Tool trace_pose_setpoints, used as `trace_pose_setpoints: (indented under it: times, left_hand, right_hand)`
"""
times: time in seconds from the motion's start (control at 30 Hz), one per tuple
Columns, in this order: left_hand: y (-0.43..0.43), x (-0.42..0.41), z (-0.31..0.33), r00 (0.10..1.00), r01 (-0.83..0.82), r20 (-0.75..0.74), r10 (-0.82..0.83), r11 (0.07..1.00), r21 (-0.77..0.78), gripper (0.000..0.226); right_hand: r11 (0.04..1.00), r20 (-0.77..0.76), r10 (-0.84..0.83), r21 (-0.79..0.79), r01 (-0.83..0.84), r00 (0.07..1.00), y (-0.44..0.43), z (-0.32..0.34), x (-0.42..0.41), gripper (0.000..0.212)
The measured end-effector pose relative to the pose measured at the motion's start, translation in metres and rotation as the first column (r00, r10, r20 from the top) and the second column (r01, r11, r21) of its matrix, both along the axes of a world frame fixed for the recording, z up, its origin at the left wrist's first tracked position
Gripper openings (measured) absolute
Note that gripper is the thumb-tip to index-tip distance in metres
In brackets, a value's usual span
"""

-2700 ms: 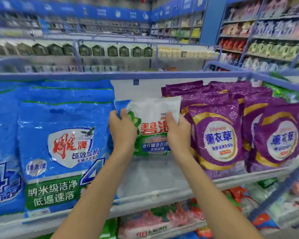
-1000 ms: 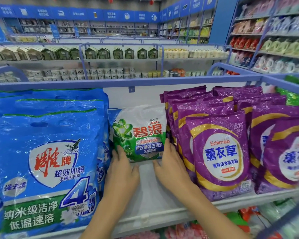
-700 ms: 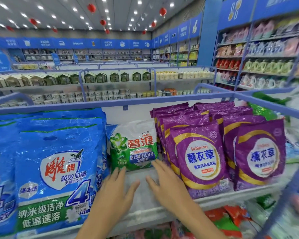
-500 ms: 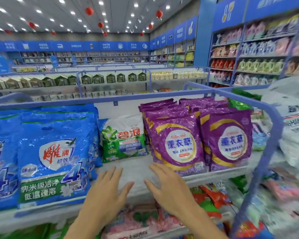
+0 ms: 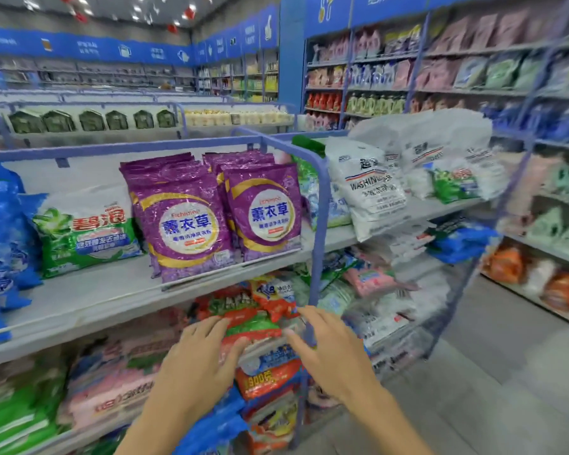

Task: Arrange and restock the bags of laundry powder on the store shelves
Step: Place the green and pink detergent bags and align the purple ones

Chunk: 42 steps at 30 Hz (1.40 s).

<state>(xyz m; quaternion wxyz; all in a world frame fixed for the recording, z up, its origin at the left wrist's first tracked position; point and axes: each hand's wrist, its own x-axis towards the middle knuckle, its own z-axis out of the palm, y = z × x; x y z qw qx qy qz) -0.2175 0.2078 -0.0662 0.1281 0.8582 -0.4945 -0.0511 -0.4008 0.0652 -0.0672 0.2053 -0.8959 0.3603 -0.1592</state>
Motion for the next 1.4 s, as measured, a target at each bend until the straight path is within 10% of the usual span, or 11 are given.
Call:
trace_pose_setpoints:
  times: [0.63,0.93,1.4]
  left_hand:
    - [-0.291,-0.134,-0.004,0.920,0.389,-0.018,-0.391,0.919,-0.071,0.094]
    - [-0.435,-0.203,-0.016,0.856,0.510,-0.048,-0.514,0.857,-0.071,0.060]
    - [-0.643,-0.305,-0.012,0.914,0.398,-0.020,-0.405,0.906,-0.141,0.055]
  right_hand:
    - [0.897,-0.011,-0.441,0.014,0.441,0.898,-0.213,-0.001,-0.172,0.055]
    - [0.833,-0.012,-0.551,0.051,0.551,0.834,-0.327,-0.013,-0.241,0.054]
    - [0.883,0.022,-0.469,0.044,0.468,0.883,-0.559,-0.013,-0.347,0.051]
